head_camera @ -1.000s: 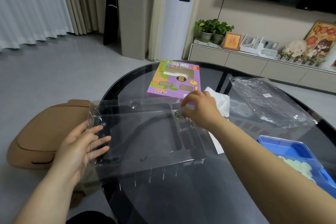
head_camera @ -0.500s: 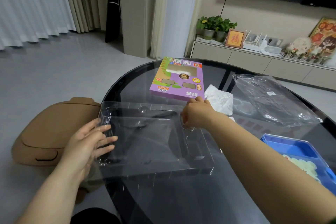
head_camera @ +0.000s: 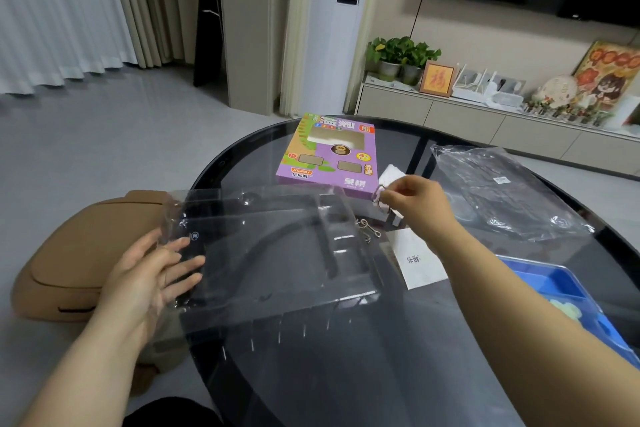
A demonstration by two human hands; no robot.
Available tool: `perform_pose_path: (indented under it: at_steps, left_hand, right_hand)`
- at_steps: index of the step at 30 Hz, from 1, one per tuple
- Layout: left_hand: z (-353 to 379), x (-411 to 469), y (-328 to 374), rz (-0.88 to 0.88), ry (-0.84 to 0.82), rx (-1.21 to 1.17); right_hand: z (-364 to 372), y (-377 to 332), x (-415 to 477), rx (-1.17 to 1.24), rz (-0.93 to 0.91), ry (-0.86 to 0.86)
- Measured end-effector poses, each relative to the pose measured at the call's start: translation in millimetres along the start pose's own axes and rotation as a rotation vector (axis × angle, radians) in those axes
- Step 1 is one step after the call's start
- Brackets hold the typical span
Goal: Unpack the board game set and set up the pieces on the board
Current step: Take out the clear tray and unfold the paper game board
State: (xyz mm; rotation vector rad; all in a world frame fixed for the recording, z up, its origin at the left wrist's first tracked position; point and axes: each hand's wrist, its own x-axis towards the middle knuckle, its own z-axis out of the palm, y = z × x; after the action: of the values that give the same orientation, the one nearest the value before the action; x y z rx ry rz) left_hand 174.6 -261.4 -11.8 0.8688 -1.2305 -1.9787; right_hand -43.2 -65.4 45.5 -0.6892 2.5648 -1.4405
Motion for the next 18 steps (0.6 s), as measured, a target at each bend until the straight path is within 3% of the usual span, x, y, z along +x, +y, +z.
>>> perform_pose_path:
  at_steps: [6,11,13,16,18]
  left_hand:
    - [-2,1,18,0.066,0.065,-0.225]
    - [35,-1,28,0.048,-0.021,-0.354]
    - [60,-2,27,0.041,-0.036,-0.404]
    - [106,-5,22,0.031,-0.020,-0.476]
    - [141,-14,17,0.011,-0.038,-0.471]
  right_hand:
    - [3,19,-19,-0.407,0.057,-0.180]
    - [10,18,-25,-0.569,0.039,-0.201]
    - [4,10,-27,-0.325,0.050,-0.131]
    - [-8,-12,-39,0.444,0.233,-0.107]
    - [-17,-18,-43,0.725,0.304,-0.171]
